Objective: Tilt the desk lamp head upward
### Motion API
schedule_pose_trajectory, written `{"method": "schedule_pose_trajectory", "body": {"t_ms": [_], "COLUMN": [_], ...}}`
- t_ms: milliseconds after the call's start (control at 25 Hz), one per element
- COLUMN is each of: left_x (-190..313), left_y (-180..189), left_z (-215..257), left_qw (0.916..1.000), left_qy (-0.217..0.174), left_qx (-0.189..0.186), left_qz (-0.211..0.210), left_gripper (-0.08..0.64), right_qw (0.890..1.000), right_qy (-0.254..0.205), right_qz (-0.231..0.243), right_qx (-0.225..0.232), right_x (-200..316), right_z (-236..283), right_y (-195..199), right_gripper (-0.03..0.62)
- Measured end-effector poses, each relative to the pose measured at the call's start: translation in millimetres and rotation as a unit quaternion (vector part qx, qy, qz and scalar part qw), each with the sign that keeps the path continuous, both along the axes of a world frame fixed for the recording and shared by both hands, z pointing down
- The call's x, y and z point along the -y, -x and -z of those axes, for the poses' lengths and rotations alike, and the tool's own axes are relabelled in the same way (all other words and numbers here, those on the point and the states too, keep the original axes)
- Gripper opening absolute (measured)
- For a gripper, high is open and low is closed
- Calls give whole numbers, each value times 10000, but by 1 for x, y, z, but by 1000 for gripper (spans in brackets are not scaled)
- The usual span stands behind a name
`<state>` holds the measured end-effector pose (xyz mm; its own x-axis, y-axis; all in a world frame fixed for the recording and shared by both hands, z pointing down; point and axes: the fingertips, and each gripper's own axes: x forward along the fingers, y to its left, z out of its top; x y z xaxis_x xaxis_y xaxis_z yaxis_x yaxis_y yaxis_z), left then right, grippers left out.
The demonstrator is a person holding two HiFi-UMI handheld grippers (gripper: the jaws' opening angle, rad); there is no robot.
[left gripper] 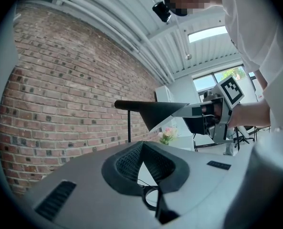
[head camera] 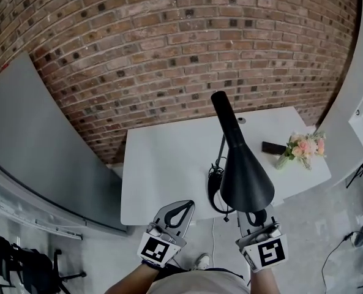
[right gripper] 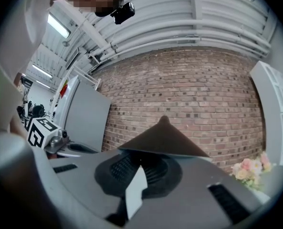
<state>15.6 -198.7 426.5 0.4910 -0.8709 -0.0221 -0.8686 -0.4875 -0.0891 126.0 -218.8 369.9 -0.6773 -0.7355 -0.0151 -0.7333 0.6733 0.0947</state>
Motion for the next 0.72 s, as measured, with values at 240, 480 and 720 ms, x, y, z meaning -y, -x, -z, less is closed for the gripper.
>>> {"method": "schedule_pose_trajectory", "body": {"t_ms": [240,480,720], "left_x": [4,6,7], "left_y": [-8,-14,-17], "left_z": [1,1,3], "left_qw": [10000,10000,10000], "left_qy": [-7,2,-47], "left_qx": [-18,-10,-21], "left_qz": [-56,-88,-78], "left_gripper": [8,8,8], "right_qw": [10000,9999,9996], "right_qy": [-26,-109,-279], "right_qz": [19,25,36], "right_qx": [19,58,77], "right_x": [-2,-3,-4], "right_z": [5,10,21], "right_y": [-2,-4,-5], "right_gripper": [12,12,12]}}
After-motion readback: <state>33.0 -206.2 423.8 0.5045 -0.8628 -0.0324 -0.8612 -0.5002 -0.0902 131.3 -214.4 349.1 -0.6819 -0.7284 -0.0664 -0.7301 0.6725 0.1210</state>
